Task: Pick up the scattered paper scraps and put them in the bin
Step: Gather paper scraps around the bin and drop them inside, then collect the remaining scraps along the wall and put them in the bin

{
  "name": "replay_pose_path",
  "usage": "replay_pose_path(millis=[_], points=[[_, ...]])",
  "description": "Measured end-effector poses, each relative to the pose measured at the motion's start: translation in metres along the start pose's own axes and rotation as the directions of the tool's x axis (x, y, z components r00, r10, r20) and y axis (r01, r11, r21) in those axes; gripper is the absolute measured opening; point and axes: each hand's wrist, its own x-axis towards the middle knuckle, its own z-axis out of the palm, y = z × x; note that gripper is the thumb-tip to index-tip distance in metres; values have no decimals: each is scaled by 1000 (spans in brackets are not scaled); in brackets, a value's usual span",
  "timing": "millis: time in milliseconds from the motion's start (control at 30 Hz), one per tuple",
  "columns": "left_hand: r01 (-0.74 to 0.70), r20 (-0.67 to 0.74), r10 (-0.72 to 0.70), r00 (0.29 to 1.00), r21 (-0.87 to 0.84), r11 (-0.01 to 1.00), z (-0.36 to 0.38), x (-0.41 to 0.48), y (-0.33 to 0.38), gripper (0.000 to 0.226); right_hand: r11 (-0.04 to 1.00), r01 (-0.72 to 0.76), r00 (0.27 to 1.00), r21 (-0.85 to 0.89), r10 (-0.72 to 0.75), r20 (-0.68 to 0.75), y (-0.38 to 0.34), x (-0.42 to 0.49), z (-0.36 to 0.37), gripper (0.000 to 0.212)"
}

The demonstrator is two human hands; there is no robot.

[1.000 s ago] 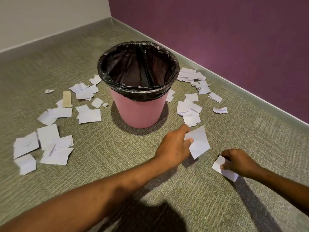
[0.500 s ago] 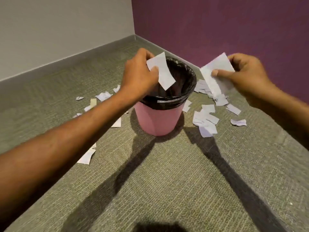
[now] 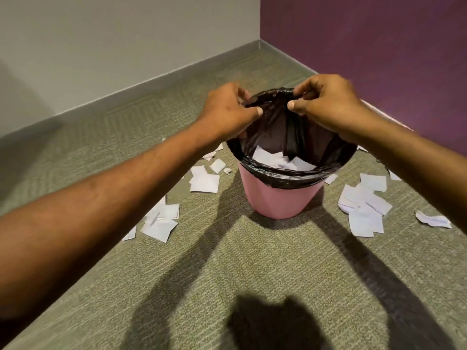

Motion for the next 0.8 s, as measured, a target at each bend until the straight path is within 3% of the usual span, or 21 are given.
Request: replay_pose_path(millis=[200,400,533,633,800], points=[[165,74,-164,984,1,986,-79,-25,2,36,995,33,996,92,-40,81,-34,14,3,8],[337,-115,-332,936,21,941,-197,-42,-18,14,986,89,983,138,-110,146,-91,19,4,6],[402,-156,-390,907,49,914,-233,-43,-58,16,987,106,966,124,-132,223,-114,31,26,6],[458,-116,-450,886,56,887,-247,-43,-101,25,985,117,949,124,-148,279,-129,40,57,5],[518,-33,-517,855,46,854,-253,-42,-190,23,986,128,901,108,-161,403,-151,45,124,4]])
